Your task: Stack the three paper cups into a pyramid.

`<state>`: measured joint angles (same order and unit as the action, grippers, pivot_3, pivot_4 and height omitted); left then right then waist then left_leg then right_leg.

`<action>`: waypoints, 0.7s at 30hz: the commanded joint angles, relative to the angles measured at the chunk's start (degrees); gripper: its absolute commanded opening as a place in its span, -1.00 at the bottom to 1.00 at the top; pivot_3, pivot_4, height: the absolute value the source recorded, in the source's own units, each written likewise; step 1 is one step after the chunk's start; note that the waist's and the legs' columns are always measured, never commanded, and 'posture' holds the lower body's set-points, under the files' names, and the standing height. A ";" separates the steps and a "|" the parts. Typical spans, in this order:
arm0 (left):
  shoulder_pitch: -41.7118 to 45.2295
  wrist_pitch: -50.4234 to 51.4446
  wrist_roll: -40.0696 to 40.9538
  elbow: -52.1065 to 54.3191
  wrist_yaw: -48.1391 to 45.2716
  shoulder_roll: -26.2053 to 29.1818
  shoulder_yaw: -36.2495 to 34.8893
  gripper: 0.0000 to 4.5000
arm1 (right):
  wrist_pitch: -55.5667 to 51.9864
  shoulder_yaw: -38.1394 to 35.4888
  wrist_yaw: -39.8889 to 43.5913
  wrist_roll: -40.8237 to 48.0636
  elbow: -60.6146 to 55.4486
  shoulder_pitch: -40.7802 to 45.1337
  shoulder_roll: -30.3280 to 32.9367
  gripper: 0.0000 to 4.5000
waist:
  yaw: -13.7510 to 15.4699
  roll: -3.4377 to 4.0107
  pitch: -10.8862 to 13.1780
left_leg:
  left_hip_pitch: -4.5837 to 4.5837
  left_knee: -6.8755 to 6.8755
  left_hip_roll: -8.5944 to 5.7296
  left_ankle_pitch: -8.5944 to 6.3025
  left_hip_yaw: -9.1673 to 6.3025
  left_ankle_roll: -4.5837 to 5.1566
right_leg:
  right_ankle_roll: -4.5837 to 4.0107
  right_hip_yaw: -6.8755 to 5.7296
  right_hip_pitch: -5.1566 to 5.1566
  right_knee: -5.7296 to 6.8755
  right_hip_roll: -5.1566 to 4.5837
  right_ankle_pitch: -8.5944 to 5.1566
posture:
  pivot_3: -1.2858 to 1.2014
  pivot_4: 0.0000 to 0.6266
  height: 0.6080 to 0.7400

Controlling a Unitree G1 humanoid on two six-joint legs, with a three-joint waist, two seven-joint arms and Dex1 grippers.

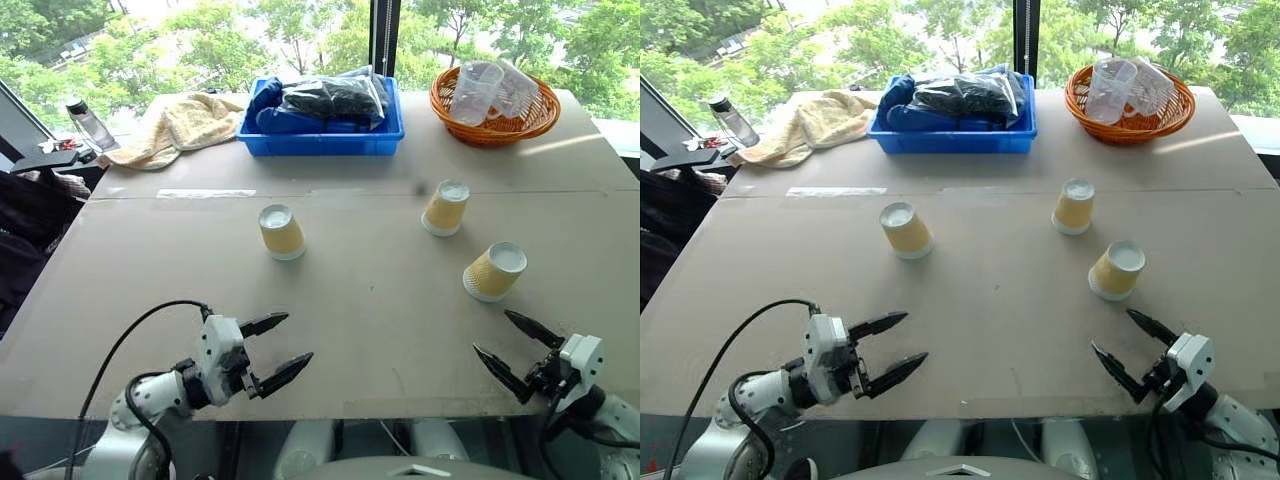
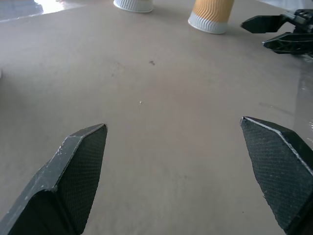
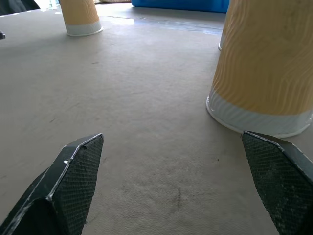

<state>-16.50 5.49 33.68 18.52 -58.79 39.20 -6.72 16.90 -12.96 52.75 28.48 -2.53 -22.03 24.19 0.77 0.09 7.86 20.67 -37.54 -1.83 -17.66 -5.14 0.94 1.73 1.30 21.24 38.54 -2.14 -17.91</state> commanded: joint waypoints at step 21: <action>21.69 19.25 13.24 3.91 -13.14 16.58 -7.75 1.00 | -15.29 0.22 -17.26 0.67 -8.43 14.63 -3.03 0.98 | -1.75 0.07 0.15 | 0.09 -0.03 0.00 0.14 0.28 -0.22 | 0.01 0.34 0.32 0.31 0.11 0.00 | 0.03 -0.52 1.00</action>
<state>5.02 24.73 46.20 21.65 -72.00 55.83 -12.45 1.52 -12.28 35.82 29.29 -9.40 -8.27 21.10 -0.98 0.15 8.01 20.77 -37.57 -1.83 -17.52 -4.85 0.71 1.75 1.64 21.57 38.84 -2.03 -17.91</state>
